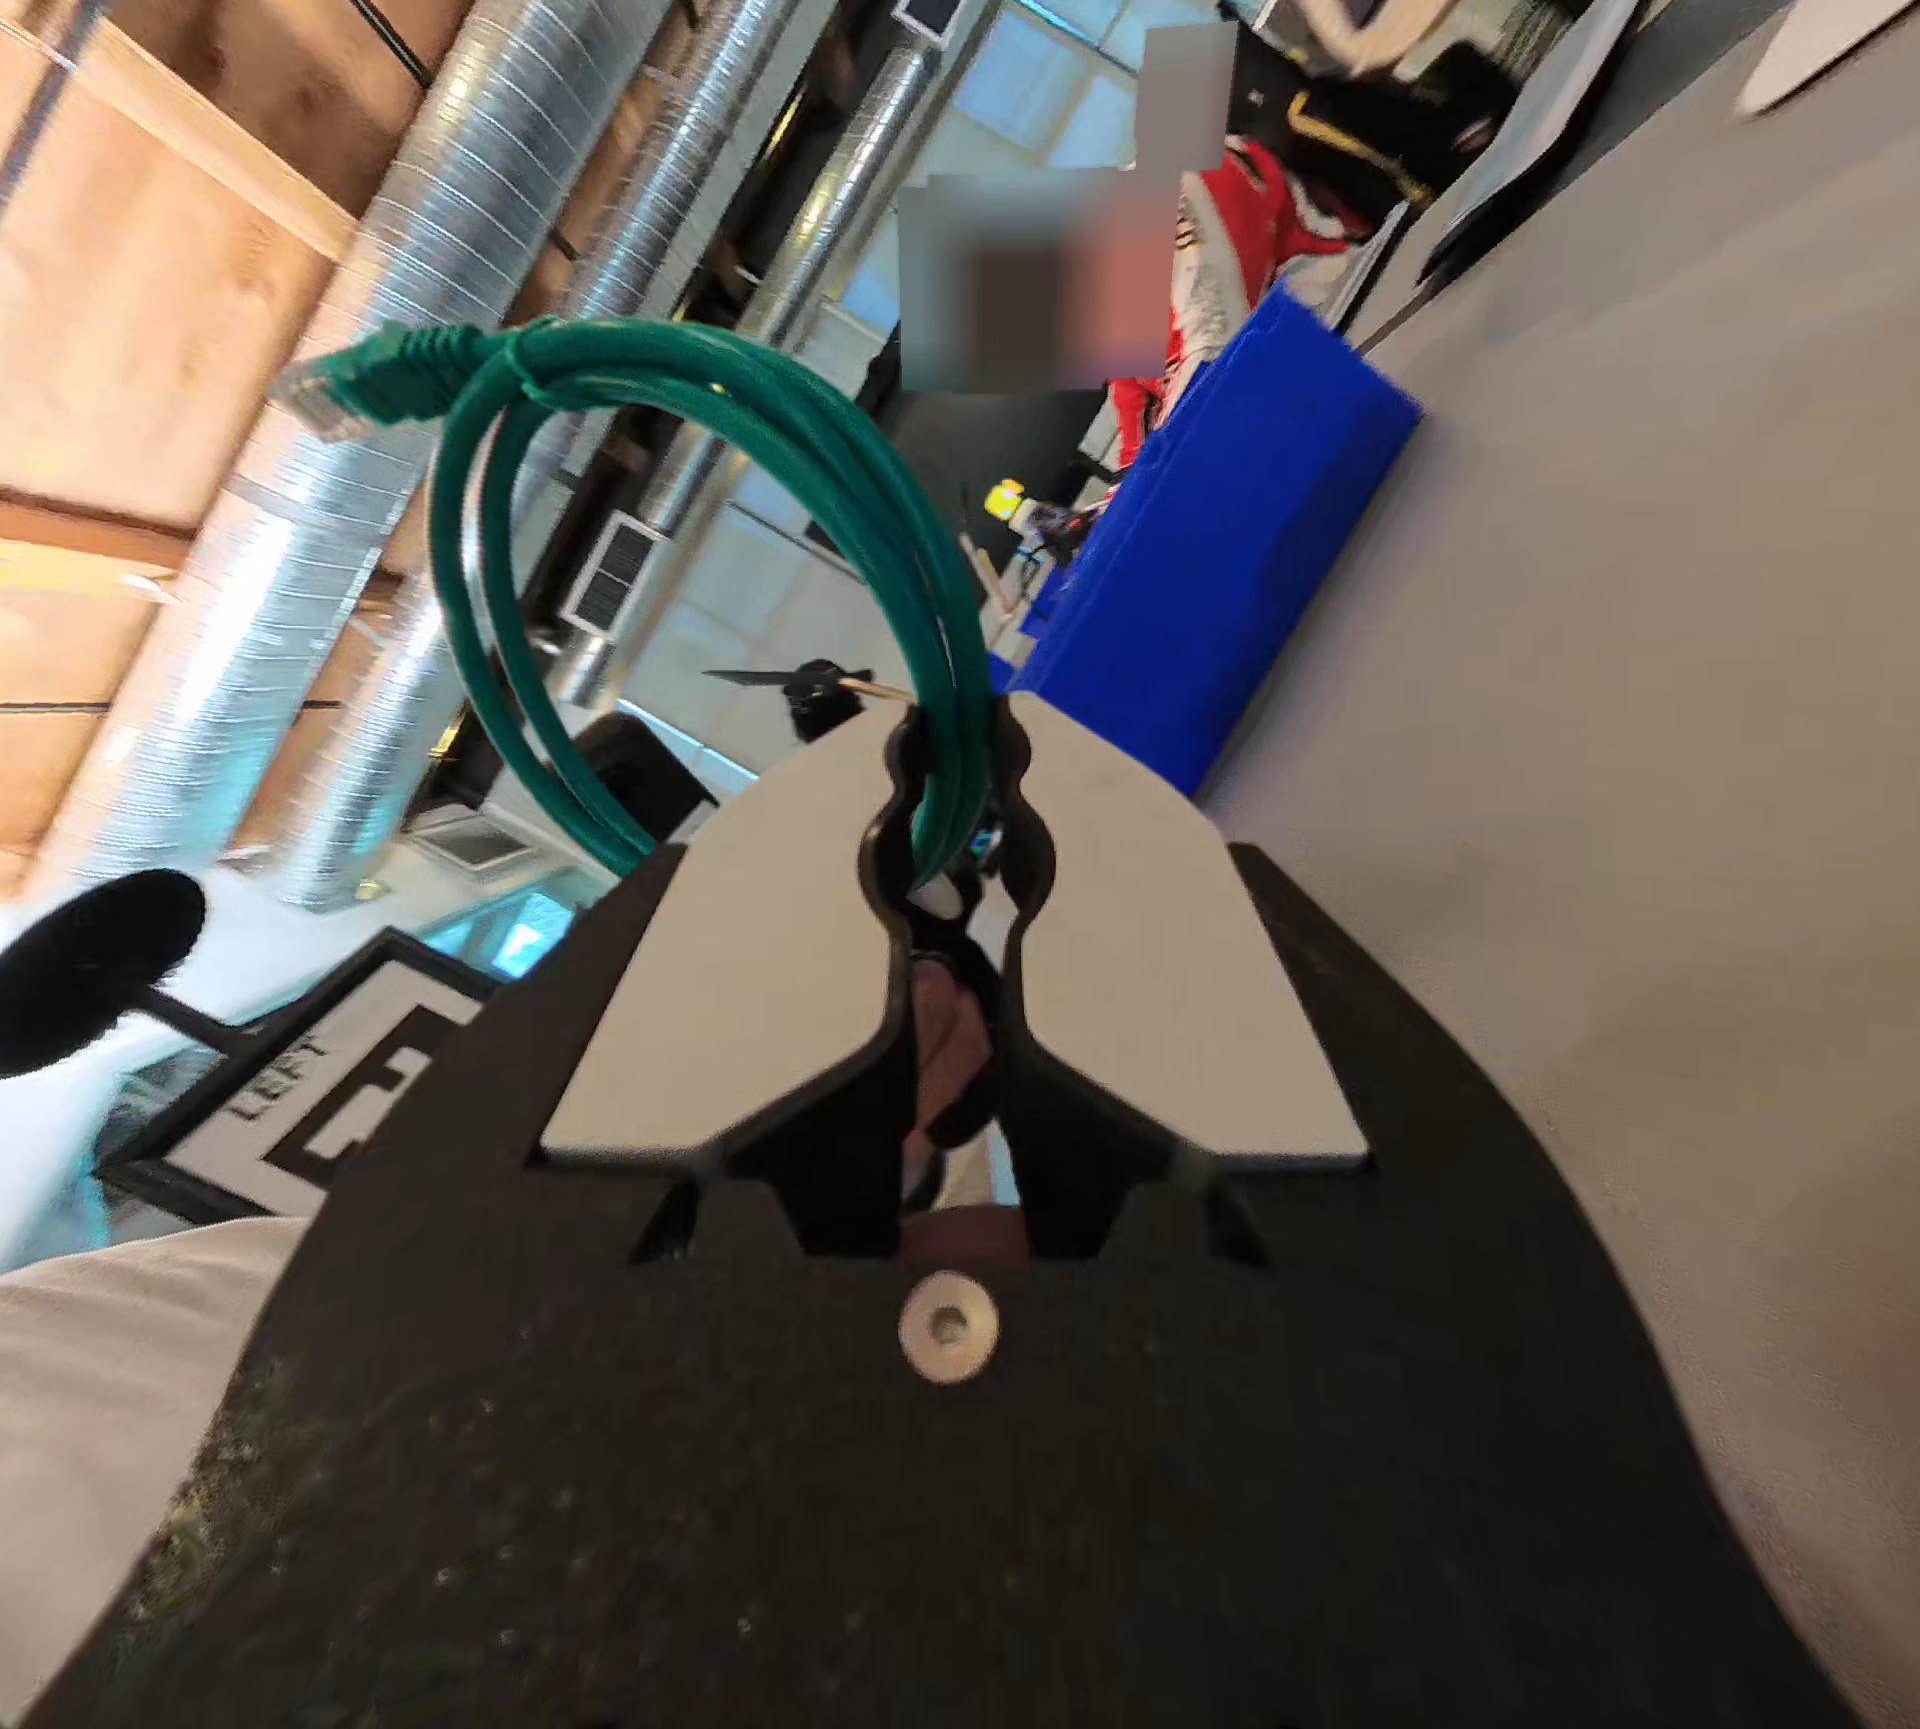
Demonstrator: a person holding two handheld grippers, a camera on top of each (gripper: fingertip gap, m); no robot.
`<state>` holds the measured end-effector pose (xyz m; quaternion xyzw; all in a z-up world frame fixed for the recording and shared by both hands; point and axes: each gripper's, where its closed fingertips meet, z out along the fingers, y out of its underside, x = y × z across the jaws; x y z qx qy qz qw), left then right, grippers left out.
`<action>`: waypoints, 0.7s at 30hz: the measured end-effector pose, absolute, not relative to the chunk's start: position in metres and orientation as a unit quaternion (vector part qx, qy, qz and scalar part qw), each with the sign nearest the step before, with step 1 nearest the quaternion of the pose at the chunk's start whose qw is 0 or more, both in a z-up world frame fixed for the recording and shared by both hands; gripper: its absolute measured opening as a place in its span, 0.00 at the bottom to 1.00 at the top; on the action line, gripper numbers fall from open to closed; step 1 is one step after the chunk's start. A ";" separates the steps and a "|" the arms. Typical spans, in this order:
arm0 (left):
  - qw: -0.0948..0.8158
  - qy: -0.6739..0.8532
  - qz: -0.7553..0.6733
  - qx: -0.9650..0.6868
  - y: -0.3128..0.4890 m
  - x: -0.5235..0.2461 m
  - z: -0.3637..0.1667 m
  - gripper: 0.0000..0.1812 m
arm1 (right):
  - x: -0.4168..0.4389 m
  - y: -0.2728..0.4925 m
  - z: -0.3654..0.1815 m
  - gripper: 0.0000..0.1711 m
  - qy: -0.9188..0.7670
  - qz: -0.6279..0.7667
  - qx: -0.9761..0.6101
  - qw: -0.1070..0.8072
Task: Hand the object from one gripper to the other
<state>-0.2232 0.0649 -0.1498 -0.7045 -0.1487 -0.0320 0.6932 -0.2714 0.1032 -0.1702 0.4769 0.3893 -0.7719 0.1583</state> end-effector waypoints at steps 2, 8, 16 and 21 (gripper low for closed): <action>0.702 -0.133 -0.013 -0.699 0.068 -0.217 -0.144 0.32 | -0.267 0.090 -0.168 0.07 0.377 -0.774 0.473 0.185; 0.691 -0.115 0.068 -0.710 0.060 -0.219 -0.140 0.05 | -0.265 0.073 -0.180 0.07 0.355 -0.768 0.486 0.221; 0.647 -0.148 0.035 -0.747 0.046 -0.242 -0.158 0.04 | -0.270 0.087 -0.193 0.26 0.537 -0.706 0.461 -0.004; 0.593 -0.189 -0.036 -0.782 0.038 -0.254 -0.184 0.04 | -0.275 0.102 -0.176 0.32 0.708 -0.489 0.262 -0.437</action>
